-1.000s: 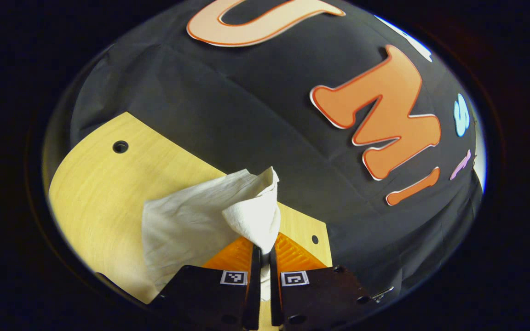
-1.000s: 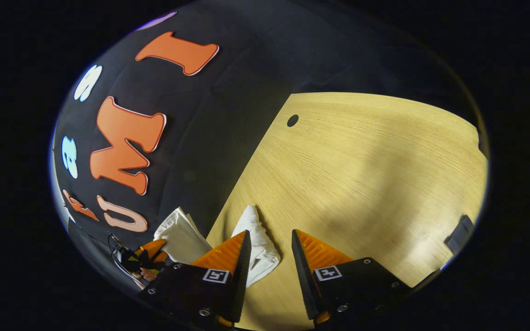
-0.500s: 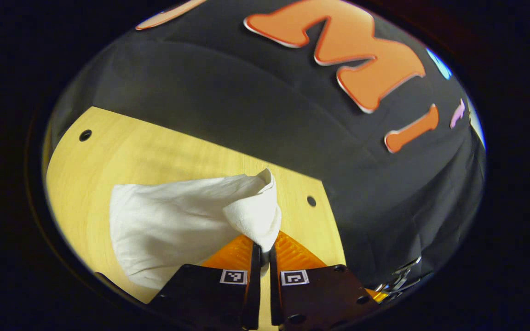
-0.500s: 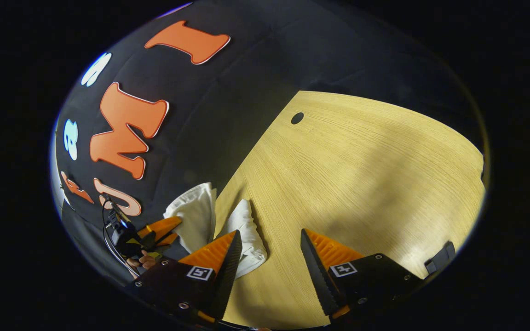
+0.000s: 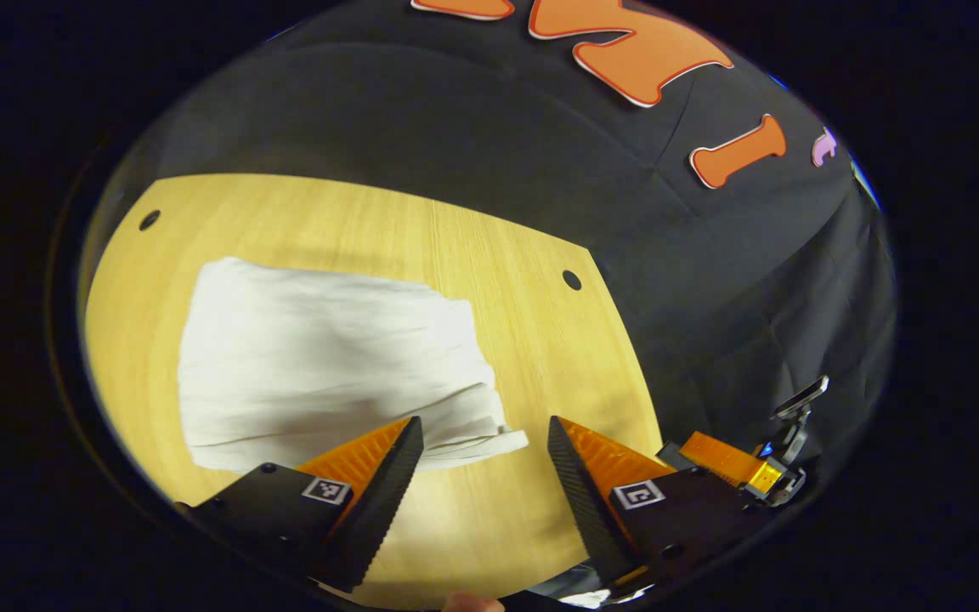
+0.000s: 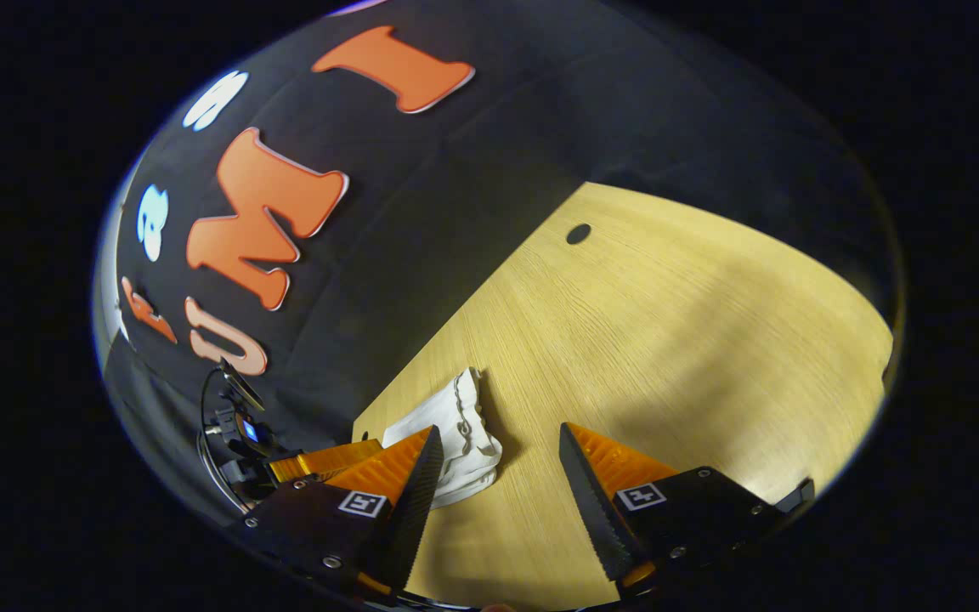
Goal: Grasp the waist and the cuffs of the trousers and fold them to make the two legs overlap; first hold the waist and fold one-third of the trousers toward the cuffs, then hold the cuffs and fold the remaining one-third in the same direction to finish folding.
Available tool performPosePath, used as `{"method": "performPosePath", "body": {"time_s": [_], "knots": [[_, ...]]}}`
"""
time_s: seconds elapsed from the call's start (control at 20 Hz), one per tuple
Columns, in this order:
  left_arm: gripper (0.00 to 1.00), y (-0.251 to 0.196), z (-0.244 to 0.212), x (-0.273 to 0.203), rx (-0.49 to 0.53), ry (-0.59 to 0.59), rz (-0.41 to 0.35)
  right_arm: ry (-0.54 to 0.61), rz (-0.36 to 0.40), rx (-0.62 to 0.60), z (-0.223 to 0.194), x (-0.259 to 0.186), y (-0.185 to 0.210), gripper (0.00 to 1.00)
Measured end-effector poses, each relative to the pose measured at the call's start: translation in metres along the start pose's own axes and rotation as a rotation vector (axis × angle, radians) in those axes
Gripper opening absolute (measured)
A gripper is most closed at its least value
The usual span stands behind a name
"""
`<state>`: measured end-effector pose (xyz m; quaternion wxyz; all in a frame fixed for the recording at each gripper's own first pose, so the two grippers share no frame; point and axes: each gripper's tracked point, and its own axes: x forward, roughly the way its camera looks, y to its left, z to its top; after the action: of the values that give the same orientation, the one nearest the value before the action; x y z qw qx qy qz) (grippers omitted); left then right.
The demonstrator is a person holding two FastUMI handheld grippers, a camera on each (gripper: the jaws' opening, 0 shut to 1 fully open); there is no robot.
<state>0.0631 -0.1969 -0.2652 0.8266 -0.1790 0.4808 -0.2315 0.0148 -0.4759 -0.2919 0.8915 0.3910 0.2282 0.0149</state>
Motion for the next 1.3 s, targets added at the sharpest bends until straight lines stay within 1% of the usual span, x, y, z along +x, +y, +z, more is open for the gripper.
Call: {"method": "performPosePath", "body": {"time_s": [0.05, 0.1, 0.15, 0.25, 0.3, 0.35, 0.5, 0.55, 0.6, 0.65, 0.7, 0.8, 0.9, 1.0, 1.05, 1.15, 1.2, 1.3], "knots": [[1.00, 0.017, 0.008, -0.013, 0.032, -0.036, 0.063, -0.019, 0.000, -0.056, 0.002, 0.000, 0.010, 0.89], [1.00, 0.033, 0.013, -0.031, 0.062, -0.069, 0.114, -0.035, 0.000, -0.109, 0.002, 0.001, 0.022, 0.92], [1.00, 0.044, 0.019, -0.049, 0.083, -0.106, 0.151, -0.052, 0.001, -0.160, 0.004, 0.000, 0.034, 0.97], [1.00, 0.057, 0.032, -0.084, 0.138, -0.183, 0.201, -0.098, 0.002, -0.251, 0.008, -0.004, 0.060, 0.98], [0.96, 0.064, 0.040, -0.101, 0.175, -0.237, 0.221, -0.121, 0.007, -0.294, 0.009, -0.005, 0.072, 0.98], [1.00, 0.069, 0.051, -0.119, 0.210, -0.302, 0.234, -0.146, 0.009, -0.335, 0.011, -0.007, 0.084, 0.98], [0.99, 0.075, 0.080, -0.176, 0.322, -0.501, 0.284, -0.197, 0.014, -0.440, 0.009, -0.012, 0.125, 0.98], [0.99, 0.075, 0.092, -0.196, 0.357, -0.594, 0.308, -0.214, 0.021, -0.462, 0.009, -0.015, 0.138, 0.99], [1.00, 0.073, 0.105, -0.218, 0.382, -0.718, 0.337, -0.233, 0.032, -0.481, 0.008, -0.018, 0.150, 0.99], [0.99, 0.064, 0.115, -0.235, 0.408, -0.828, 0.344, -0.257, 0.038, -0.498, 0.010, -0.022, 0.163, 0.99], [1.00, 0.060, 0.122, -0.256, 0.428, -0.920, 0.367, -0.288, 0.045, -0.515, 0.014, -0.022, 0.173, 0.98], [0.98, 0.053, 0.115, -0.259, 0.458, -0.976, 0.406, -0.358, 0.064, -0.552, 0.023, -0.029, 0.195, 0.98], [0.98, 0.052, 0.119, -0.260, 0.468, -1.008, 0.412, -0.436, 0.092, -0.588, 0.033, -0.042, 0.218, 0.98], [0.98, 0.050, 0.120, -0.265, 0.455, -1.029, 0.390, -0.498, 0.098, -0.626, 0.040, -0.053, 0.231, 0.98], [1.00, 0.049, 0.124, -0.266, 0.446, -1.037, 0.378, -0.525, 0.094, -0.643, 0.044, -0.057, 0.236, 0.98], [0.98, 0.045, 0.123, -0.271, 0.441, -1.045, 0.361, -0.565, 0.089, -0.669, 0.047, -0.064, 0.242, 0.98], [0.96, 0.044, 0.122, -0.271, 0.438, -1.047, 0.353, -0.581, 0.085, -0.674, 0.049, -0.067, 0.244, 0.98], [0.96, 0.044, 0.122, -0.272, 0.428, -1.047, 0.343, -0.598, 0.060, -0.670, 0.052, -0.072, 0.241, 0.98]]}}
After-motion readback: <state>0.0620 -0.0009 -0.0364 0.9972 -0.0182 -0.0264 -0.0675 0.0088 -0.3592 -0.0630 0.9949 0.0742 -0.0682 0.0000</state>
